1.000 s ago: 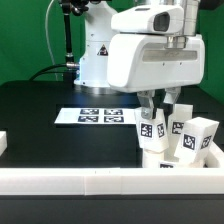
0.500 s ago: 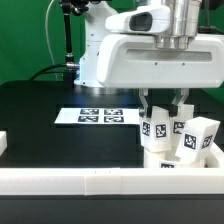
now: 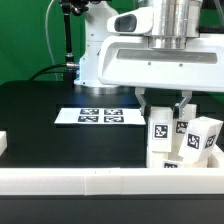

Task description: Assemble stool

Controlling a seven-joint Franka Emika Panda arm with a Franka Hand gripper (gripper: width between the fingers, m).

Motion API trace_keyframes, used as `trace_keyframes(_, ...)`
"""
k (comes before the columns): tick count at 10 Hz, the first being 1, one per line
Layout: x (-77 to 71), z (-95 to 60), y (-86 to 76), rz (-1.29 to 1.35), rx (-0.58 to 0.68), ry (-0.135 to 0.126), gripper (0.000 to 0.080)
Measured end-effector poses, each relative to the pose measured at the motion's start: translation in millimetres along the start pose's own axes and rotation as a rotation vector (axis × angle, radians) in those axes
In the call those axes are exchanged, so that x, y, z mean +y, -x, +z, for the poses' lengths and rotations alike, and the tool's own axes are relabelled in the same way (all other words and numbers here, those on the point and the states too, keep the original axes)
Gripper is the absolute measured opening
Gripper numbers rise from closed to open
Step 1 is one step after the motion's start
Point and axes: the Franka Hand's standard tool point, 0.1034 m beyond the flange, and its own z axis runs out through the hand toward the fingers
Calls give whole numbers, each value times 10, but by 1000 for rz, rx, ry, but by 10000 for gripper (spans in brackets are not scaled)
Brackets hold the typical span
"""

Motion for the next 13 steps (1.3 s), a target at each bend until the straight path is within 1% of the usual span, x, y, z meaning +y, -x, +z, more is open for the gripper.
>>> trace_keyframes(2, -6, 8, -6, 221, 14, -16, 343)
trace_keyframes(7, -2, 9, -14, 564, 8, -38, 343)
trace_keyframes(9, -2, 9, -14, 655, 2, -45, 343)
trace_keyframes(11, 29, 27, -6, 909, -20, -77, 343)
trace_keyframes(13, 37, 36, -7, 1098, -31, -100, 343)
